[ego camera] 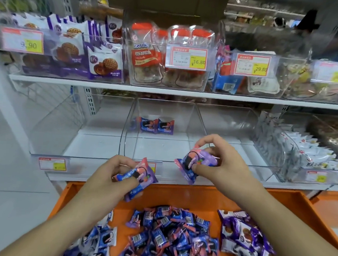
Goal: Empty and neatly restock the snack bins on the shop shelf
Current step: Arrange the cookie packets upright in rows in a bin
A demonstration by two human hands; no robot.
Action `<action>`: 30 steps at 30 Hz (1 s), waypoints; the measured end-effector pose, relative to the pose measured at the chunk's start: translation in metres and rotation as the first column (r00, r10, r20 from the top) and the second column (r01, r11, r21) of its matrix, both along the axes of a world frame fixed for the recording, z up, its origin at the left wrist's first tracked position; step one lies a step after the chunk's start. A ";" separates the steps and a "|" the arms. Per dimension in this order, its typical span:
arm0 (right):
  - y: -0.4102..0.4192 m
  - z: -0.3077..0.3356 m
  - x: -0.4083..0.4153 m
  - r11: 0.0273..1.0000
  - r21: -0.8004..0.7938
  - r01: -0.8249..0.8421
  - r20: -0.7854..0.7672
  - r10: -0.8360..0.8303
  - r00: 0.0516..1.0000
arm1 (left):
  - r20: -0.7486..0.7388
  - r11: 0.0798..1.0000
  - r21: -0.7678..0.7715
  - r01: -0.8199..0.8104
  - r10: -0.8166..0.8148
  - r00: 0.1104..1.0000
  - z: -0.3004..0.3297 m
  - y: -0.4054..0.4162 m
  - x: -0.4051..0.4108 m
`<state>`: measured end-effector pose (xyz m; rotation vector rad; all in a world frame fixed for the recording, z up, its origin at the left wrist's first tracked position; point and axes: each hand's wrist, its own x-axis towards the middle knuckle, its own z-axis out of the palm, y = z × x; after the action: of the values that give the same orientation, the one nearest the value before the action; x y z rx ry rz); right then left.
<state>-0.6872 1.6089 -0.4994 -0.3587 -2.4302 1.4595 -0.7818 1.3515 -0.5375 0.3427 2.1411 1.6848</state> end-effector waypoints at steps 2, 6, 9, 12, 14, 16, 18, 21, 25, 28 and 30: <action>0.015 -0.001 -0.008 0.998 0.037 0.058 -0.024 -0.057 0.998 | -0.134 0.996 -0.093 0.015 -0.028 0.991 0.003 0.005 -0.003; 0.048 -0.013 -0.027 0.972 0.207 0.112 -0.056 -0.103 0.993 | -0.350 0.988 -0.147 0.045 -0.094 0.932 0.014 0.044 -0.026; 0.064 -0.030 -0.032 0.957 0.269 0.109 -0.052 -0.099 0.994 | -0.415 0.988 -0.152 0.020 -0.082 0.906 0.009 0.097 -0.071; 0.075 -0.046 -0.036 0.951 0.282 0.129 -0.066 -0.115 0.991 | -0.454 0.988 -0.155 -0.006 -0.065 0.889 -0.007 0.154 -0.127; 0.077 -0.053 -0.038 0.949 0.277 0.149 -0.106 -0.124 0.987 | -0.507 0.976 -0.218 -0.005 -0.109 0.855 -0.021 0.186 -0.159; 0.078 -0.057 -0.037 0.957 0.246 0.155 -0.123 -0.127 0.984 | -0.589 0.957 -0.289 -0.018 -0.163 0.791 -0.035 0.212 -0.182; 0.079 -0.059 -0.034 0.970 0.202 0.137 -0.106 -0.117 0.987 | -0.643 0.942 -0.336 -0.025 -0.210 0.736 -0.051 0.231 -0.199; 0.082 -0.062 -0.034 0.976 0.169 0.136 -0.103 -0.120 0.987 | -0.666 0.918 -0.397 -0.008 -0.282 0.691 -0.072 0.246 -0.222; 0.082 -0.064 -0.039 0.980 0.151 0.129 -0.109 -0.113 0.988 | -0.755 0.866 -0.492 -0.091 -0.372 0.539 -0.088 0.255 -0.246; 0.081 -0.062 -0.038 0.985 0.127 0.114 -0.104 -0.101 0.989 | -0.786 0.850 -0.501 -0.161 -0.369 0.496 -0.091 0.258 -0.253; 0.080 -0.062 -0.039 0.985 0.127 0.113 -0.103 -0.100 0.990 | -0.806 0.848 -0.496 -0.187 -0.369 0.463 -0.091 0.260 -0.256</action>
<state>-0.7259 1.6886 -0.5613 -0.3733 -2.3768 1.2349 -1.0377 1.6120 -0.6290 1.4075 3.0948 0.7343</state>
